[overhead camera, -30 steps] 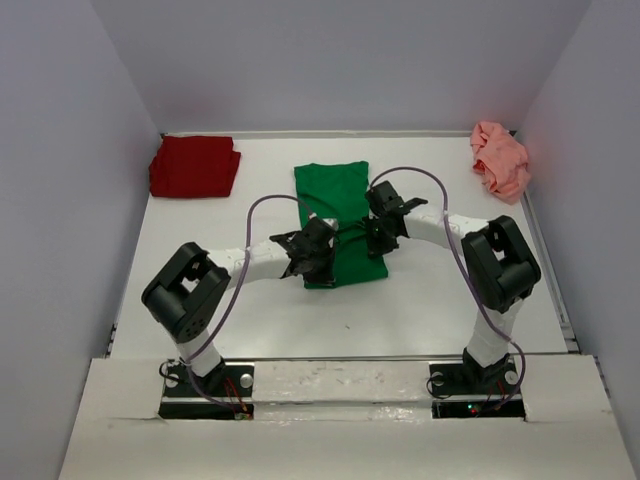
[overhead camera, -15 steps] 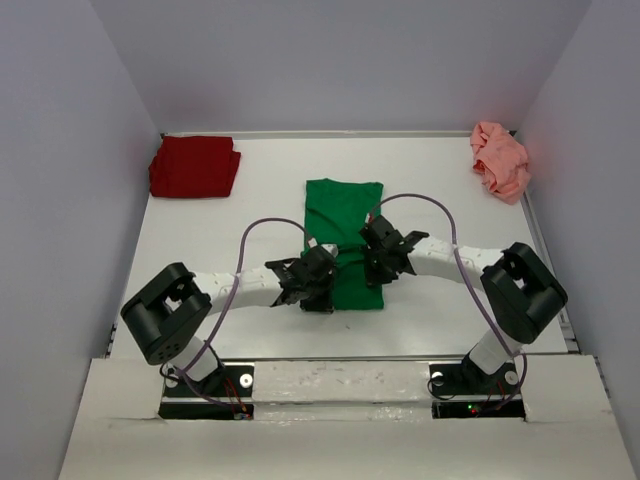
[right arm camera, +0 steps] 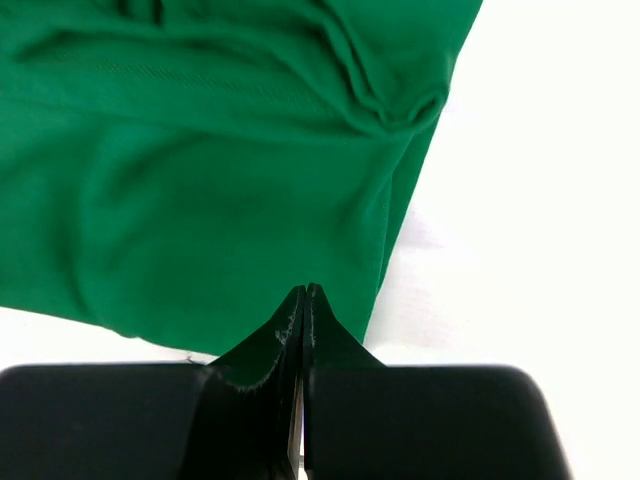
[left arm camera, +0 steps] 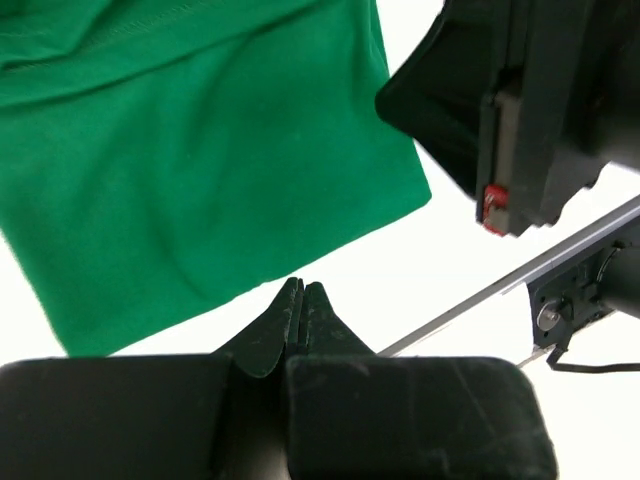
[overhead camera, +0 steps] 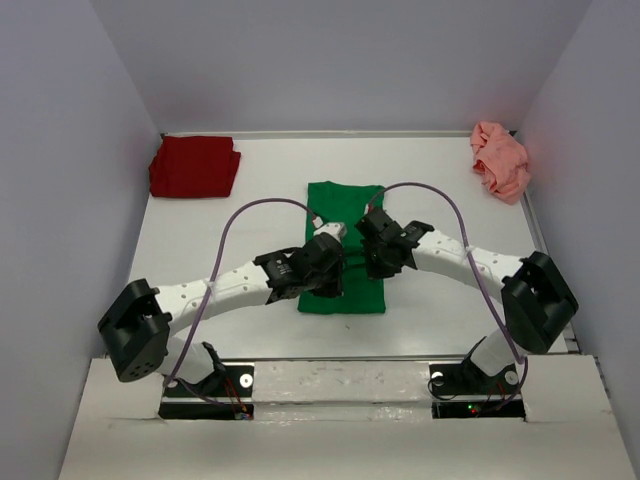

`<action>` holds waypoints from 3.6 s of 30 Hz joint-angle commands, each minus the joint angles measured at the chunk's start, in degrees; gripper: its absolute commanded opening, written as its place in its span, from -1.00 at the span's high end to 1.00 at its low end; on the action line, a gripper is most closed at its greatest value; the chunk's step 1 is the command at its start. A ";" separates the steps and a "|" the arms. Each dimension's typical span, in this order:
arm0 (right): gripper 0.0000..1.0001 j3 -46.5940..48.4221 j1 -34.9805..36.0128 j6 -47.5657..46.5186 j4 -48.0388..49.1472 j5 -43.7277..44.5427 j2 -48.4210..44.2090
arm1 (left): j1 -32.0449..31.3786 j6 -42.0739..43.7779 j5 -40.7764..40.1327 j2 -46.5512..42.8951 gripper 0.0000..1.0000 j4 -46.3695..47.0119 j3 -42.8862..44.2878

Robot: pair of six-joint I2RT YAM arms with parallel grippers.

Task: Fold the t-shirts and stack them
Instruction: Fold the tshirt

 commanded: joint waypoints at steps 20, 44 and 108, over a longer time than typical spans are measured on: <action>1.00 14.01 -1.38 -5.13 -2.47 7.49 10.88 | 12.38 6.83 -4.13 7.76 1.00 -4.24 5.16; 1.00 22.01 -6.13 -10.32 0.52 5.55 20.72 | 14.23 8.94 -1.76 12.96 1.00 -3.54 8.50; 1.00 21.31 -9.03 -13.57 -0.71 0.28 15.01 | 20.38 13.25 -2.11 26.75 1.00 -5.82 24.15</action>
